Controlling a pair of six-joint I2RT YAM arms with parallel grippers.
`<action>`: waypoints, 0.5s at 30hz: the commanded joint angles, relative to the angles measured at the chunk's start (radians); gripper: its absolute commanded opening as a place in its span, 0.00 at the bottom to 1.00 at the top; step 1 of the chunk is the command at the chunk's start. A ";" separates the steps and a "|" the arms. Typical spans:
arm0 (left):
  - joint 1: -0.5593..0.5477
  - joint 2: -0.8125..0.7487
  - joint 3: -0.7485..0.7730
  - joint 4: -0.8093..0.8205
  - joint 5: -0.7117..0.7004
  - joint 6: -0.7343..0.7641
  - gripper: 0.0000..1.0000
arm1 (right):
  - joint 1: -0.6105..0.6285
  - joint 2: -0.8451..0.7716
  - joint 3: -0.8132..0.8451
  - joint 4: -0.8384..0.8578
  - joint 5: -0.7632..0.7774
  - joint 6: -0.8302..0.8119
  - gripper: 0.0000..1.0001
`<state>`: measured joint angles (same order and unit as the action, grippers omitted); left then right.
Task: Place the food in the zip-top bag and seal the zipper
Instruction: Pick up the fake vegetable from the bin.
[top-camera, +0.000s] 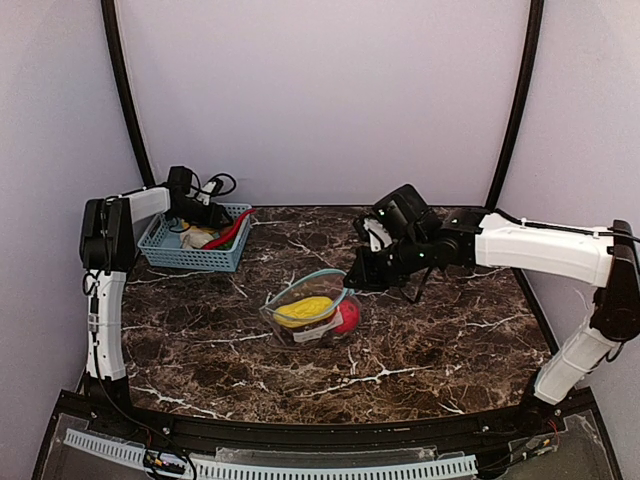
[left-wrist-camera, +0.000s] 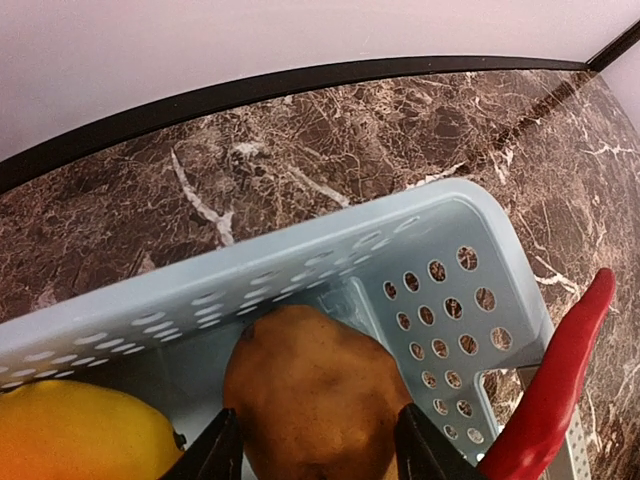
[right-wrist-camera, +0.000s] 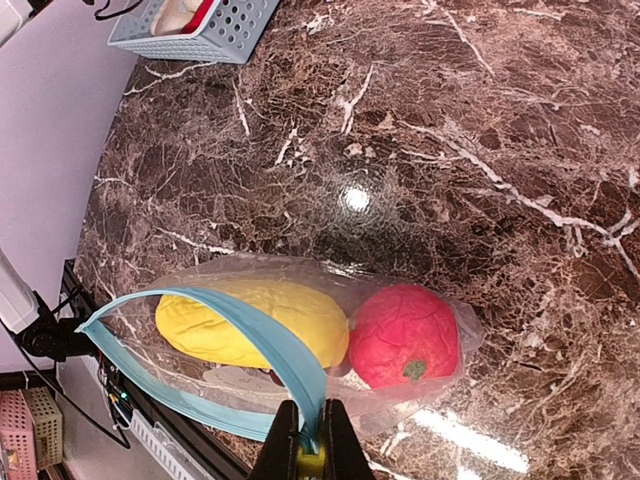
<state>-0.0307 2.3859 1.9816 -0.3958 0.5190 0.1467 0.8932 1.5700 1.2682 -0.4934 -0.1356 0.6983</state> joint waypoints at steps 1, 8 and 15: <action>0.005 0.022 0.045 -0.064 0.014 0.021 0.53 | -0.005 0.021 0.037 0.012 0.000 0.012 0.02; 0.005 0.057 0.056 -0.089 0.072 0.011 0.61 | -0.005 0.027 0.042 0.006 -0.001 0.012 0.02; 0.005 0.085 0.072 -0.133 0.058 0.024 0.67 | -0.005 0.025 0.042 0.005 0.002 0.010 0.02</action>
<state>-0.0307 2.4496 2.0472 -0.4438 0.5827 0.1535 0.8928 1.5879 1.2831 -0.4946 -0.1352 0.7013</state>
